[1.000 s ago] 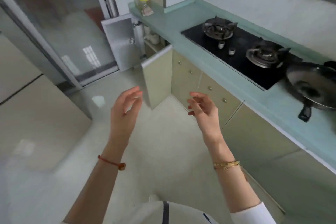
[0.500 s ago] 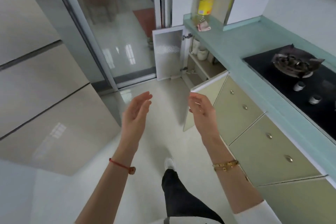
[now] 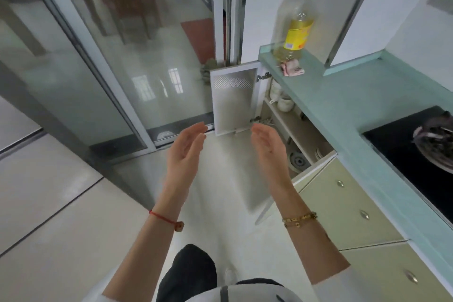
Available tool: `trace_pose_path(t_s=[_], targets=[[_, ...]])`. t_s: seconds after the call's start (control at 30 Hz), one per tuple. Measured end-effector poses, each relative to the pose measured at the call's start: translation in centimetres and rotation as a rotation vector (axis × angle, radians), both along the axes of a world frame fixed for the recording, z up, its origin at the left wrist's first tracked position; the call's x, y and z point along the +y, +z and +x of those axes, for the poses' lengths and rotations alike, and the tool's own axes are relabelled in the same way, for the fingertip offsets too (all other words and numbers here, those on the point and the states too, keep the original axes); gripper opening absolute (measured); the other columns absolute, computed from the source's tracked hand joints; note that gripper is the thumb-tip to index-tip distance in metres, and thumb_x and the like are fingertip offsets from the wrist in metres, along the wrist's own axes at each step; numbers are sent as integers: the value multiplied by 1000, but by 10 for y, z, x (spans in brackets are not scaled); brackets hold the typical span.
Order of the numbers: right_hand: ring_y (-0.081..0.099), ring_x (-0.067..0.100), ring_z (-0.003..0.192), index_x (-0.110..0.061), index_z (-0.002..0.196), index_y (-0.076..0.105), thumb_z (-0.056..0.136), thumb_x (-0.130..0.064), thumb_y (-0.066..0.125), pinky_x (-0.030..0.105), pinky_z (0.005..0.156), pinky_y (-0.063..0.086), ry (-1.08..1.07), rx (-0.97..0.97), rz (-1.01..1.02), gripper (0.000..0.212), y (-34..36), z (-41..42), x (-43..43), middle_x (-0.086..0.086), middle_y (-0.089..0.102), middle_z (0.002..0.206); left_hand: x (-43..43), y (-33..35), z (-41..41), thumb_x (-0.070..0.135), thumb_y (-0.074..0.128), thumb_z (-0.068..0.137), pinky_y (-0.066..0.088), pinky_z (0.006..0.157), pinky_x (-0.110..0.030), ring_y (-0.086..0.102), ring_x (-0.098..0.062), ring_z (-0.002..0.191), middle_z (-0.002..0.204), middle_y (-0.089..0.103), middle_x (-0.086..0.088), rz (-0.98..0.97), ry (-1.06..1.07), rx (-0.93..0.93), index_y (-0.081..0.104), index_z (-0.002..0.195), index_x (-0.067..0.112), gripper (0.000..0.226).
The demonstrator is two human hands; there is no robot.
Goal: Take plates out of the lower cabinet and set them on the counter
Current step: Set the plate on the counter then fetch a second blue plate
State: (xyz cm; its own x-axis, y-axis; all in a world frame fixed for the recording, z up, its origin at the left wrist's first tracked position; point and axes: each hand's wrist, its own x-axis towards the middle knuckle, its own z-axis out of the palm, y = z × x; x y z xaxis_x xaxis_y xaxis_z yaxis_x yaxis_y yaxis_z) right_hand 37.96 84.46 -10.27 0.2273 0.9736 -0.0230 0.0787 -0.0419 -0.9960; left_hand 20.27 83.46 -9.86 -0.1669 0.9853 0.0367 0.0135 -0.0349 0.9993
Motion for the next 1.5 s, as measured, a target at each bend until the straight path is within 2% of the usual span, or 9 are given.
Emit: trace_pose_path(t_s=[0.23,0.53,0.67,0.83,0.97,1.17,1.27,1.37,1.5], targets=[[60,7,114,-17,124,61,97,-20,55,26,99,46,-188,2,-26,28,-29,-2,111,-7,65,122,145,-31,-5,37,50,92,50,99,-34,66,-11,113,116,72,8,-67,-196,-14,69,110,36,26],[63,15,110,-18,121,63,98,-21,52,41,103,50,-646,106,-132,25,-51,-3,237,-2,67,118,340,-37,4,29,44,103,50,95,-25,65,-4,114,122,70,7,-282,-570,-31,65,124,20,31],[63,22,108,-23,110,65,98,-19,51,39,100,50,-789,248,-181,19,-66,5,268,5,68,116,405,-60,25,28,42,103,50,94,-27,64,-10,115,125,68,3,-398,-703,-6,64,121,22,29],[59,19,98,-9,115,65,99,-14,49,38,95,49,-932,468,-292,22,-105,36,301,4,67,106,478,-108,77,27,51,100,53,89,-30,66,-16,113,121,70,2,-667,-836,21,67,113,24,21],[59,23,98,-1,119,64,98,-14,51,36,90,49,-983,619,-383,28,-147,74,326,11,65,108,519,-157,129,27,54,98,54,87,-31,67,-20,110,125,69,-4,-768,-915,78,65,123,17,29],[59,23,92,1,124,61,93,-17,62,36,95,51,-1056,749,-541,36,-235,128,368,9,64,105,555,-243,199,25,53,99,50,100,-36,63,-22,116,128,67,-5,-883,-1010,215,60,130,14,33],[61,21,88,0,127,58,96,-18,55,36,92,52,-1099,798,-585,36,-304,153,383,7,65,103,567,-303,233,25,54,99,49,103,-38,62,-24,119,130,66,-7,-937,-1055,265,60,130,13,34],[62,22,87,-1,125,56,100,-19,49,34,90,52,-1143,855,-598,32,-387,175,391,5,65,94,574,-382,264,24,52,100,51,94,-36,63,-26,115,130,65,-8,-975,-1057,296,60,131,11,35],[62,23,90,-7,115,57,100,-19,48,35,89,53,-1206,851,-598,22,-511,206,396,7,65,100,585,-506,303,22,46,102,51,73,-26,62,-20,107,133,64,-8,-982,-1062,310,58,130,10,34]])
